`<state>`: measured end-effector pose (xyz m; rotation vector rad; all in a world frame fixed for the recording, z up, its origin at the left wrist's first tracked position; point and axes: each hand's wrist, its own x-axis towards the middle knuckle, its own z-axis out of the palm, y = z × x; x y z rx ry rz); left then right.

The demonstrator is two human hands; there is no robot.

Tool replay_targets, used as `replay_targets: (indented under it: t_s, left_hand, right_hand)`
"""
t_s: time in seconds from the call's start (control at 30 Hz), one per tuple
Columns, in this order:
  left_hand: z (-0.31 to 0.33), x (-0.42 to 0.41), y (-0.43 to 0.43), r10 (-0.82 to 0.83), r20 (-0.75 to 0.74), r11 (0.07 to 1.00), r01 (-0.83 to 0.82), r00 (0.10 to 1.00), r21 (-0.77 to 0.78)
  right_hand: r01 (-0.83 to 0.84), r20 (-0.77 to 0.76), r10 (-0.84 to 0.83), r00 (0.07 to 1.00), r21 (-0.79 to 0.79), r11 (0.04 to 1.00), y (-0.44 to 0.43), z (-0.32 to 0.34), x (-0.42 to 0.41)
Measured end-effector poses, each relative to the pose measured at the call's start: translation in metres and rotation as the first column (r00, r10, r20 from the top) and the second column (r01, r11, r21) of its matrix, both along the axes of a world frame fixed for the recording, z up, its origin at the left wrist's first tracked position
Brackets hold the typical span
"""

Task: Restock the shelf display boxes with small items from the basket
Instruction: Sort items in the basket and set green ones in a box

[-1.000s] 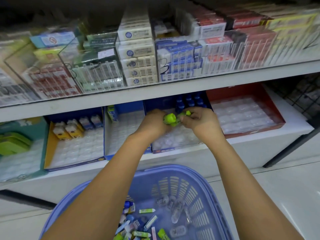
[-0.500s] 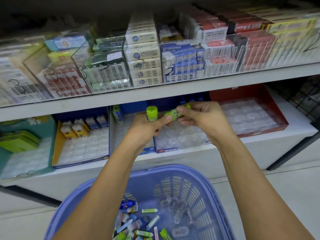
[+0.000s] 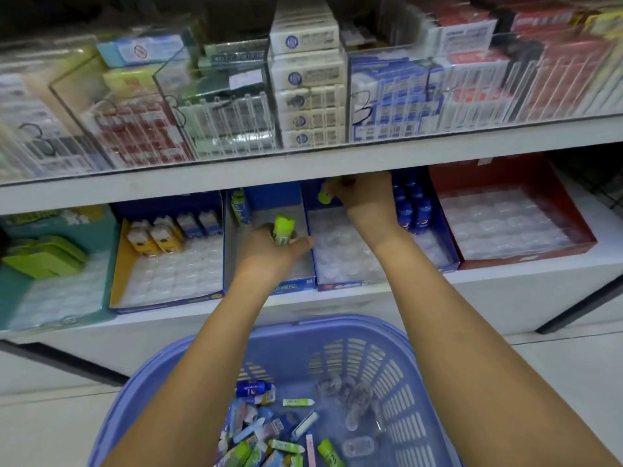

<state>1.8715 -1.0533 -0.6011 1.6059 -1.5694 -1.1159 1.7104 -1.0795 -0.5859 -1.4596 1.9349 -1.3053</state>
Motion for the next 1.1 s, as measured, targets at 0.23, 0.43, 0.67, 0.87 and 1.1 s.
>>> replay_targets:
  t_s: [0.23,0.43,0.67,0.87,1.1]
  left_hand:
    - [-0.004,-0.001,-0.002,-0.079,0.07,0.997,0.077,0.994,0.025]
    - [-0.004,-0.001,-0.003,-0.1,0.126,0.995,0.099,0.987,0.018]
    - [0.011,0.001,0.001,-0.151,0.063,0.984,0.144,0.987,0.103]
    - [0.026,0.012,0.006,-0.201,0.016,0.979,0.2,0.979,0.031]
    - [0.046,0.016,0.01,-0.2,-0.072,0.968,0.186,0.977,-0.167]
  right_hand:
    - [-0.09,-0.213,0.113,0.971,0.112,0.99,-0.016,-0.009,0.005]
    - [-0.115,-0.307,0.159,0.938,0.156,0.981,-0.017,-0.011,0.009]
    - [-0.095,-0.287,0.181,0.941,0.29,0.952,-0.012,-0.001,0.011]
    - [-0.073,-0.165,0.078,0.983,0.034,0.997,0.02,0.015,0.007]
    - [-0.51,0.072,0.505,0.86,0.104,0.854,0.058,0.035,-0.001]
